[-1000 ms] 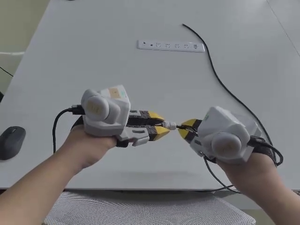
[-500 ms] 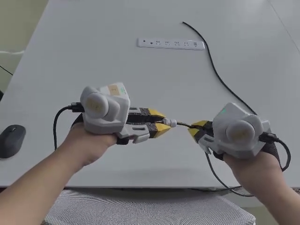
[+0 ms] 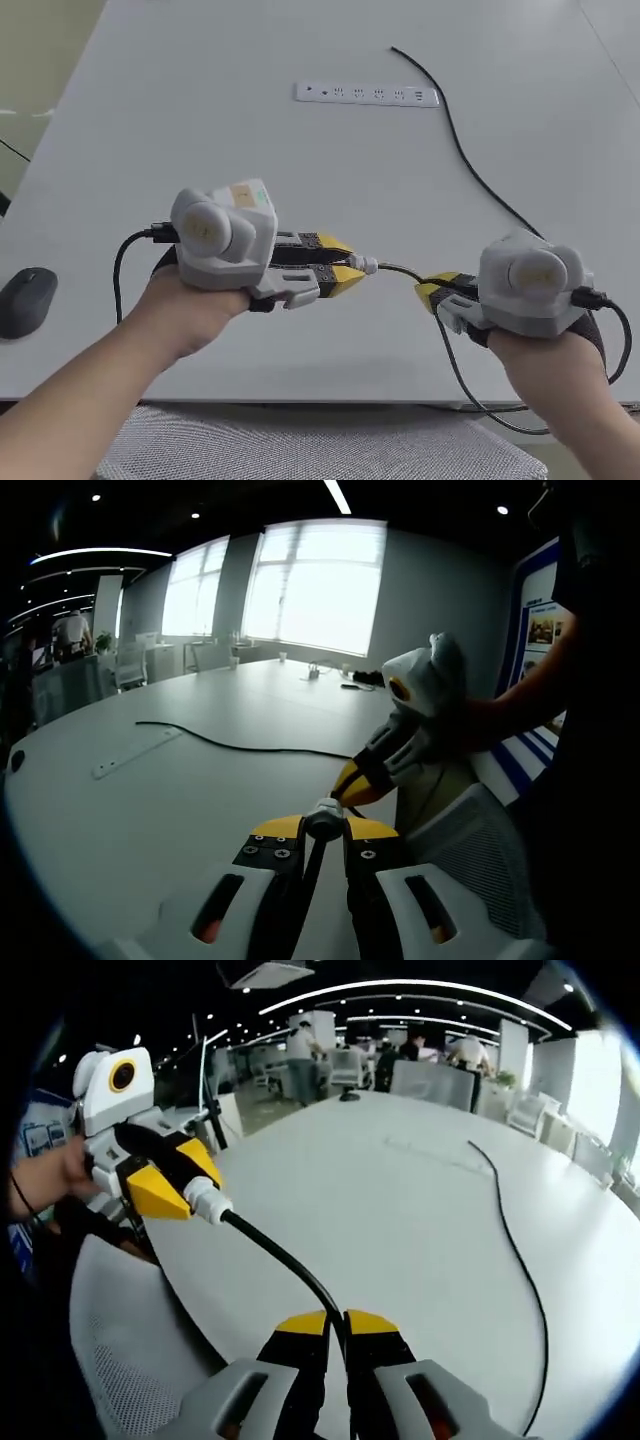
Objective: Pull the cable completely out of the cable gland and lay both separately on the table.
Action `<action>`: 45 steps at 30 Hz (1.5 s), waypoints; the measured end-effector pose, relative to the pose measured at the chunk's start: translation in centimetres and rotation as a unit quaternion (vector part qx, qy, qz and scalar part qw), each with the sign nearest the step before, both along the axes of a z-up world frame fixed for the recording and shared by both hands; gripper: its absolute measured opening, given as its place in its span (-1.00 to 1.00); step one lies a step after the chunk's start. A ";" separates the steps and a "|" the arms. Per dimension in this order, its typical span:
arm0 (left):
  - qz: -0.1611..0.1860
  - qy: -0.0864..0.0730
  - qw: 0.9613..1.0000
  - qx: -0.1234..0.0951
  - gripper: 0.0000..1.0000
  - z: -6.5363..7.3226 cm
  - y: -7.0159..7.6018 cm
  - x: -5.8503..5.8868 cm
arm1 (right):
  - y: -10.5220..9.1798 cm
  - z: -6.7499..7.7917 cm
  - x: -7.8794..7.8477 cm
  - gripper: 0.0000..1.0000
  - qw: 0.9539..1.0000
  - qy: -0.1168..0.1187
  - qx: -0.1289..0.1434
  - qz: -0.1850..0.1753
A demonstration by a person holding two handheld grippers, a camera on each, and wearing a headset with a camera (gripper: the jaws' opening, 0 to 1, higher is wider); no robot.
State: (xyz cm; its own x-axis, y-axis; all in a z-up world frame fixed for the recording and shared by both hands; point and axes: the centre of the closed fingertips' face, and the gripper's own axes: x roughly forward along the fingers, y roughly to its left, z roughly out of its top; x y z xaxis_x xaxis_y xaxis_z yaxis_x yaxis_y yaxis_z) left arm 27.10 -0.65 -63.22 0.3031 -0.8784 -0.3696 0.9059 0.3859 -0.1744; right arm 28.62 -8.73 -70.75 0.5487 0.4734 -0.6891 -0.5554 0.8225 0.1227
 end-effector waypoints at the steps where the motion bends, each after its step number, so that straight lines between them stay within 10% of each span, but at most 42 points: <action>1: -0.001 0.000 1.000 0.000 -0.70 0.0 0.0 0.0 | -0.2 -0.2 0.0 -1.00 1.000 0.006 0.006 -0.010; 19: -0.002 0.002 1.000 0.002 -0.70 -0.3 0.1 -0.1 | -2.0 -3.2 -0.9 -0.99 0.988 0.097 0.063 -0.105; 45: 0.003 0.008 1.000 -0.003 -0.70 -0.2 0.4 0.4 | -1.2 -0.7 -0.2 -0.68 1.000 0.025 0.003 -0.013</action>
